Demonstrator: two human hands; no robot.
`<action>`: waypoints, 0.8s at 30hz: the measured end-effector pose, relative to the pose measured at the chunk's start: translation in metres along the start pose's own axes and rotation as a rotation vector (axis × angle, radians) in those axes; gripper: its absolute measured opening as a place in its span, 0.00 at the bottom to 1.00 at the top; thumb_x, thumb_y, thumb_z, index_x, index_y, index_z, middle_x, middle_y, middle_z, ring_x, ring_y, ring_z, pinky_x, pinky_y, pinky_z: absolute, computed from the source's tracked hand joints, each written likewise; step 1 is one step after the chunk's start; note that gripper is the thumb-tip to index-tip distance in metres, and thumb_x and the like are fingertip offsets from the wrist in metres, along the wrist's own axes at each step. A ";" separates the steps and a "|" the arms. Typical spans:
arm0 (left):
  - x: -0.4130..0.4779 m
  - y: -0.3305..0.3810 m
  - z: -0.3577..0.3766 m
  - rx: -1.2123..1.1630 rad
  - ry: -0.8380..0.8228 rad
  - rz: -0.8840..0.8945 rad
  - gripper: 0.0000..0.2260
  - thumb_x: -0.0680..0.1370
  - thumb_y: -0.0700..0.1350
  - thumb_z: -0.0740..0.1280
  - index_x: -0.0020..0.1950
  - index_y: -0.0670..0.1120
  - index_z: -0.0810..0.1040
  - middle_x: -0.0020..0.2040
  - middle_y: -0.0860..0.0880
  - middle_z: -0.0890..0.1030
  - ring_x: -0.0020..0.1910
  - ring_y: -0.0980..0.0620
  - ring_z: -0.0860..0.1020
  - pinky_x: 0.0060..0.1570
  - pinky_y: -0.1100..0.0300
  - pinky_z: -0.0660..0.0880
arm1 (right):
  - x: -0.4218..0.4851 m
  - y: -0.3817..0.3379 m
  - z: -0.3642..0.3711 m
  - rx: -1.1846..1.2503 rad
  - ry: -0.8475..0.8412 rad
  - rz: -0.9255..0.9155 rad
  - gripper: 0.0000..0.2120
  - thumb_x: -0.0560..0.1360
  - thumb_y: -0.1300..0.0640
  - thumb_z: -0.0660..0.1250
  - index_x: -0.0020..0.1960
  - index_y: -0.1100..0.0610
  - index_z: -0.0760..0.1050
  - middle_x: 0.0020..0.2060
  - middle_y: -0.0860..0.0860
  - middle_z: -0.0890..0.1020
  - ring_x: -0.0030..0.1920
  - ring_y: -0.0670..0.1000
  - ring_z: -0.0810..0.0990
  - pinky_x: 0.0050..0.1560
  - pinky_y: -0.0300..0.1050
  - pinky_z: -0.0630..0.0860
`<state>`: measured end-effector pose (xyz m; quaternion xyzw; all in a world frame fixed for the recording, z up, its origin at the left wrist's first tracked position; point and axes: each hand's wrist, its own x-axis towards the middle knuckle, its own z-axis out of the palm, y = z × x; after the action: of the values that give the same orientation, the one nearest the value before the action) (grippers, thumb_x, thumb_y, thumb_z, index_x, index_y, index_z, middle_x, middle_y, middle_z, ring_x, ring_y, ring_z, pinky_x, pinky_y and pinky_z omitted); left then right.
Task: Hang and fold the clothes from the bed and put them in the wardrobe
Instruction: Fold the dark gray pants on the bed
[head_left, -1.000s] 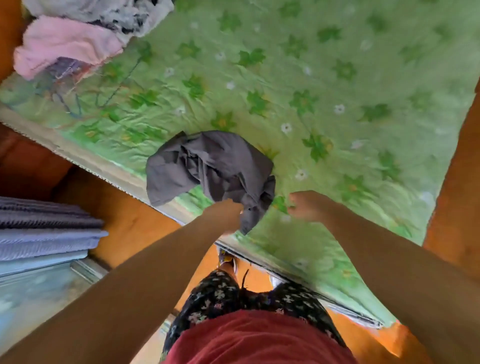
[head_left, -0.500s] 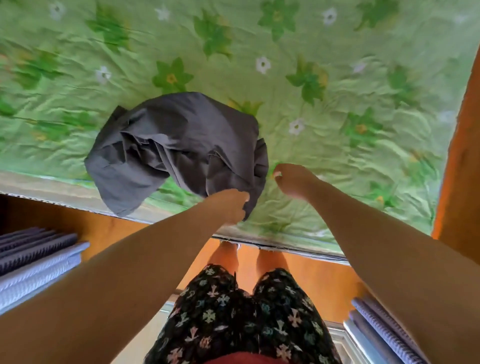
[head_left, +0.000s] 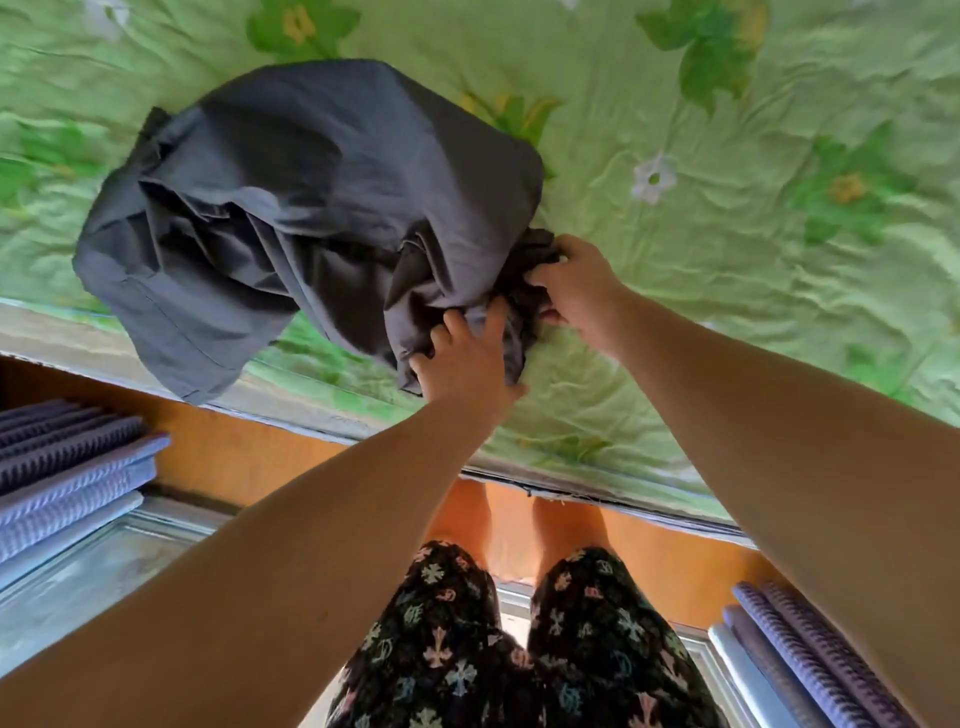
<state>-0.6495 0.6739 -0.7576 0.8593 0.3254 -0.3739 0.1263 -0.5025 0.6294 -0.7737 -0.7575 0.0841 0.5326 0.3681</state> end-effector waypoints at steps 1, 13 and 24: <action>0.001 0.002 -0.001 0.024 0.041 -0.013 0.47 0.69 0.68 0.72 0.78 0.56 0.49 0.66 0.40 0.66 0.64 0.39 0.70 0.56 0.39 0.73 | -0.002 -0.001 -0.002 0.010 -0.031 0.008 0.12 0.76 0.67 0.63 0.56 0.55 0.74 0.44 0.60 0.80 0.34 0.54 0.79 0.40 0.47 0.79; -0.014 -0.031 -0.129 -0.571 0.246 0.217 0.04 0.77 0.38 0.63 0.49 0.42 0.76 0.44 0.41 0.78 0.44 0.38 0.76 0.42 0.48 0.71 | -0.087 -0.086 -0.069 -0.012 -0.015 -0.118 0.11 0.74 0.70 0.57 0.44 0.58 0.76 0.31 0.55 0.72 0.28 0.52 0.70 0.31 0.40 0.66; -0.093 -0.013 -0.324 -0.749 0.332 0.287 0.09 0.81 0.40 0.60 0.51 0.35 0.76 0.45 0.34 0.81 0.40 0.43 0.76 0.41 0.51 0.72 | -0.212 -0.208 -0.136 -0.178 0.112 -0.484 0.09 0.78 0.61 0.65 0.56 0.63 0.75 0.47 0.59 0.80 0.47 0.58 0.78 0.47 0.54 0.73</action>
<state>-0.5241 0.7896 -0.4667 0.8392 0.3318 -0.0655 0.4258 -0.3820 0.6335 -0.4698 -0.8133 -0.1265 0.3916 0.4114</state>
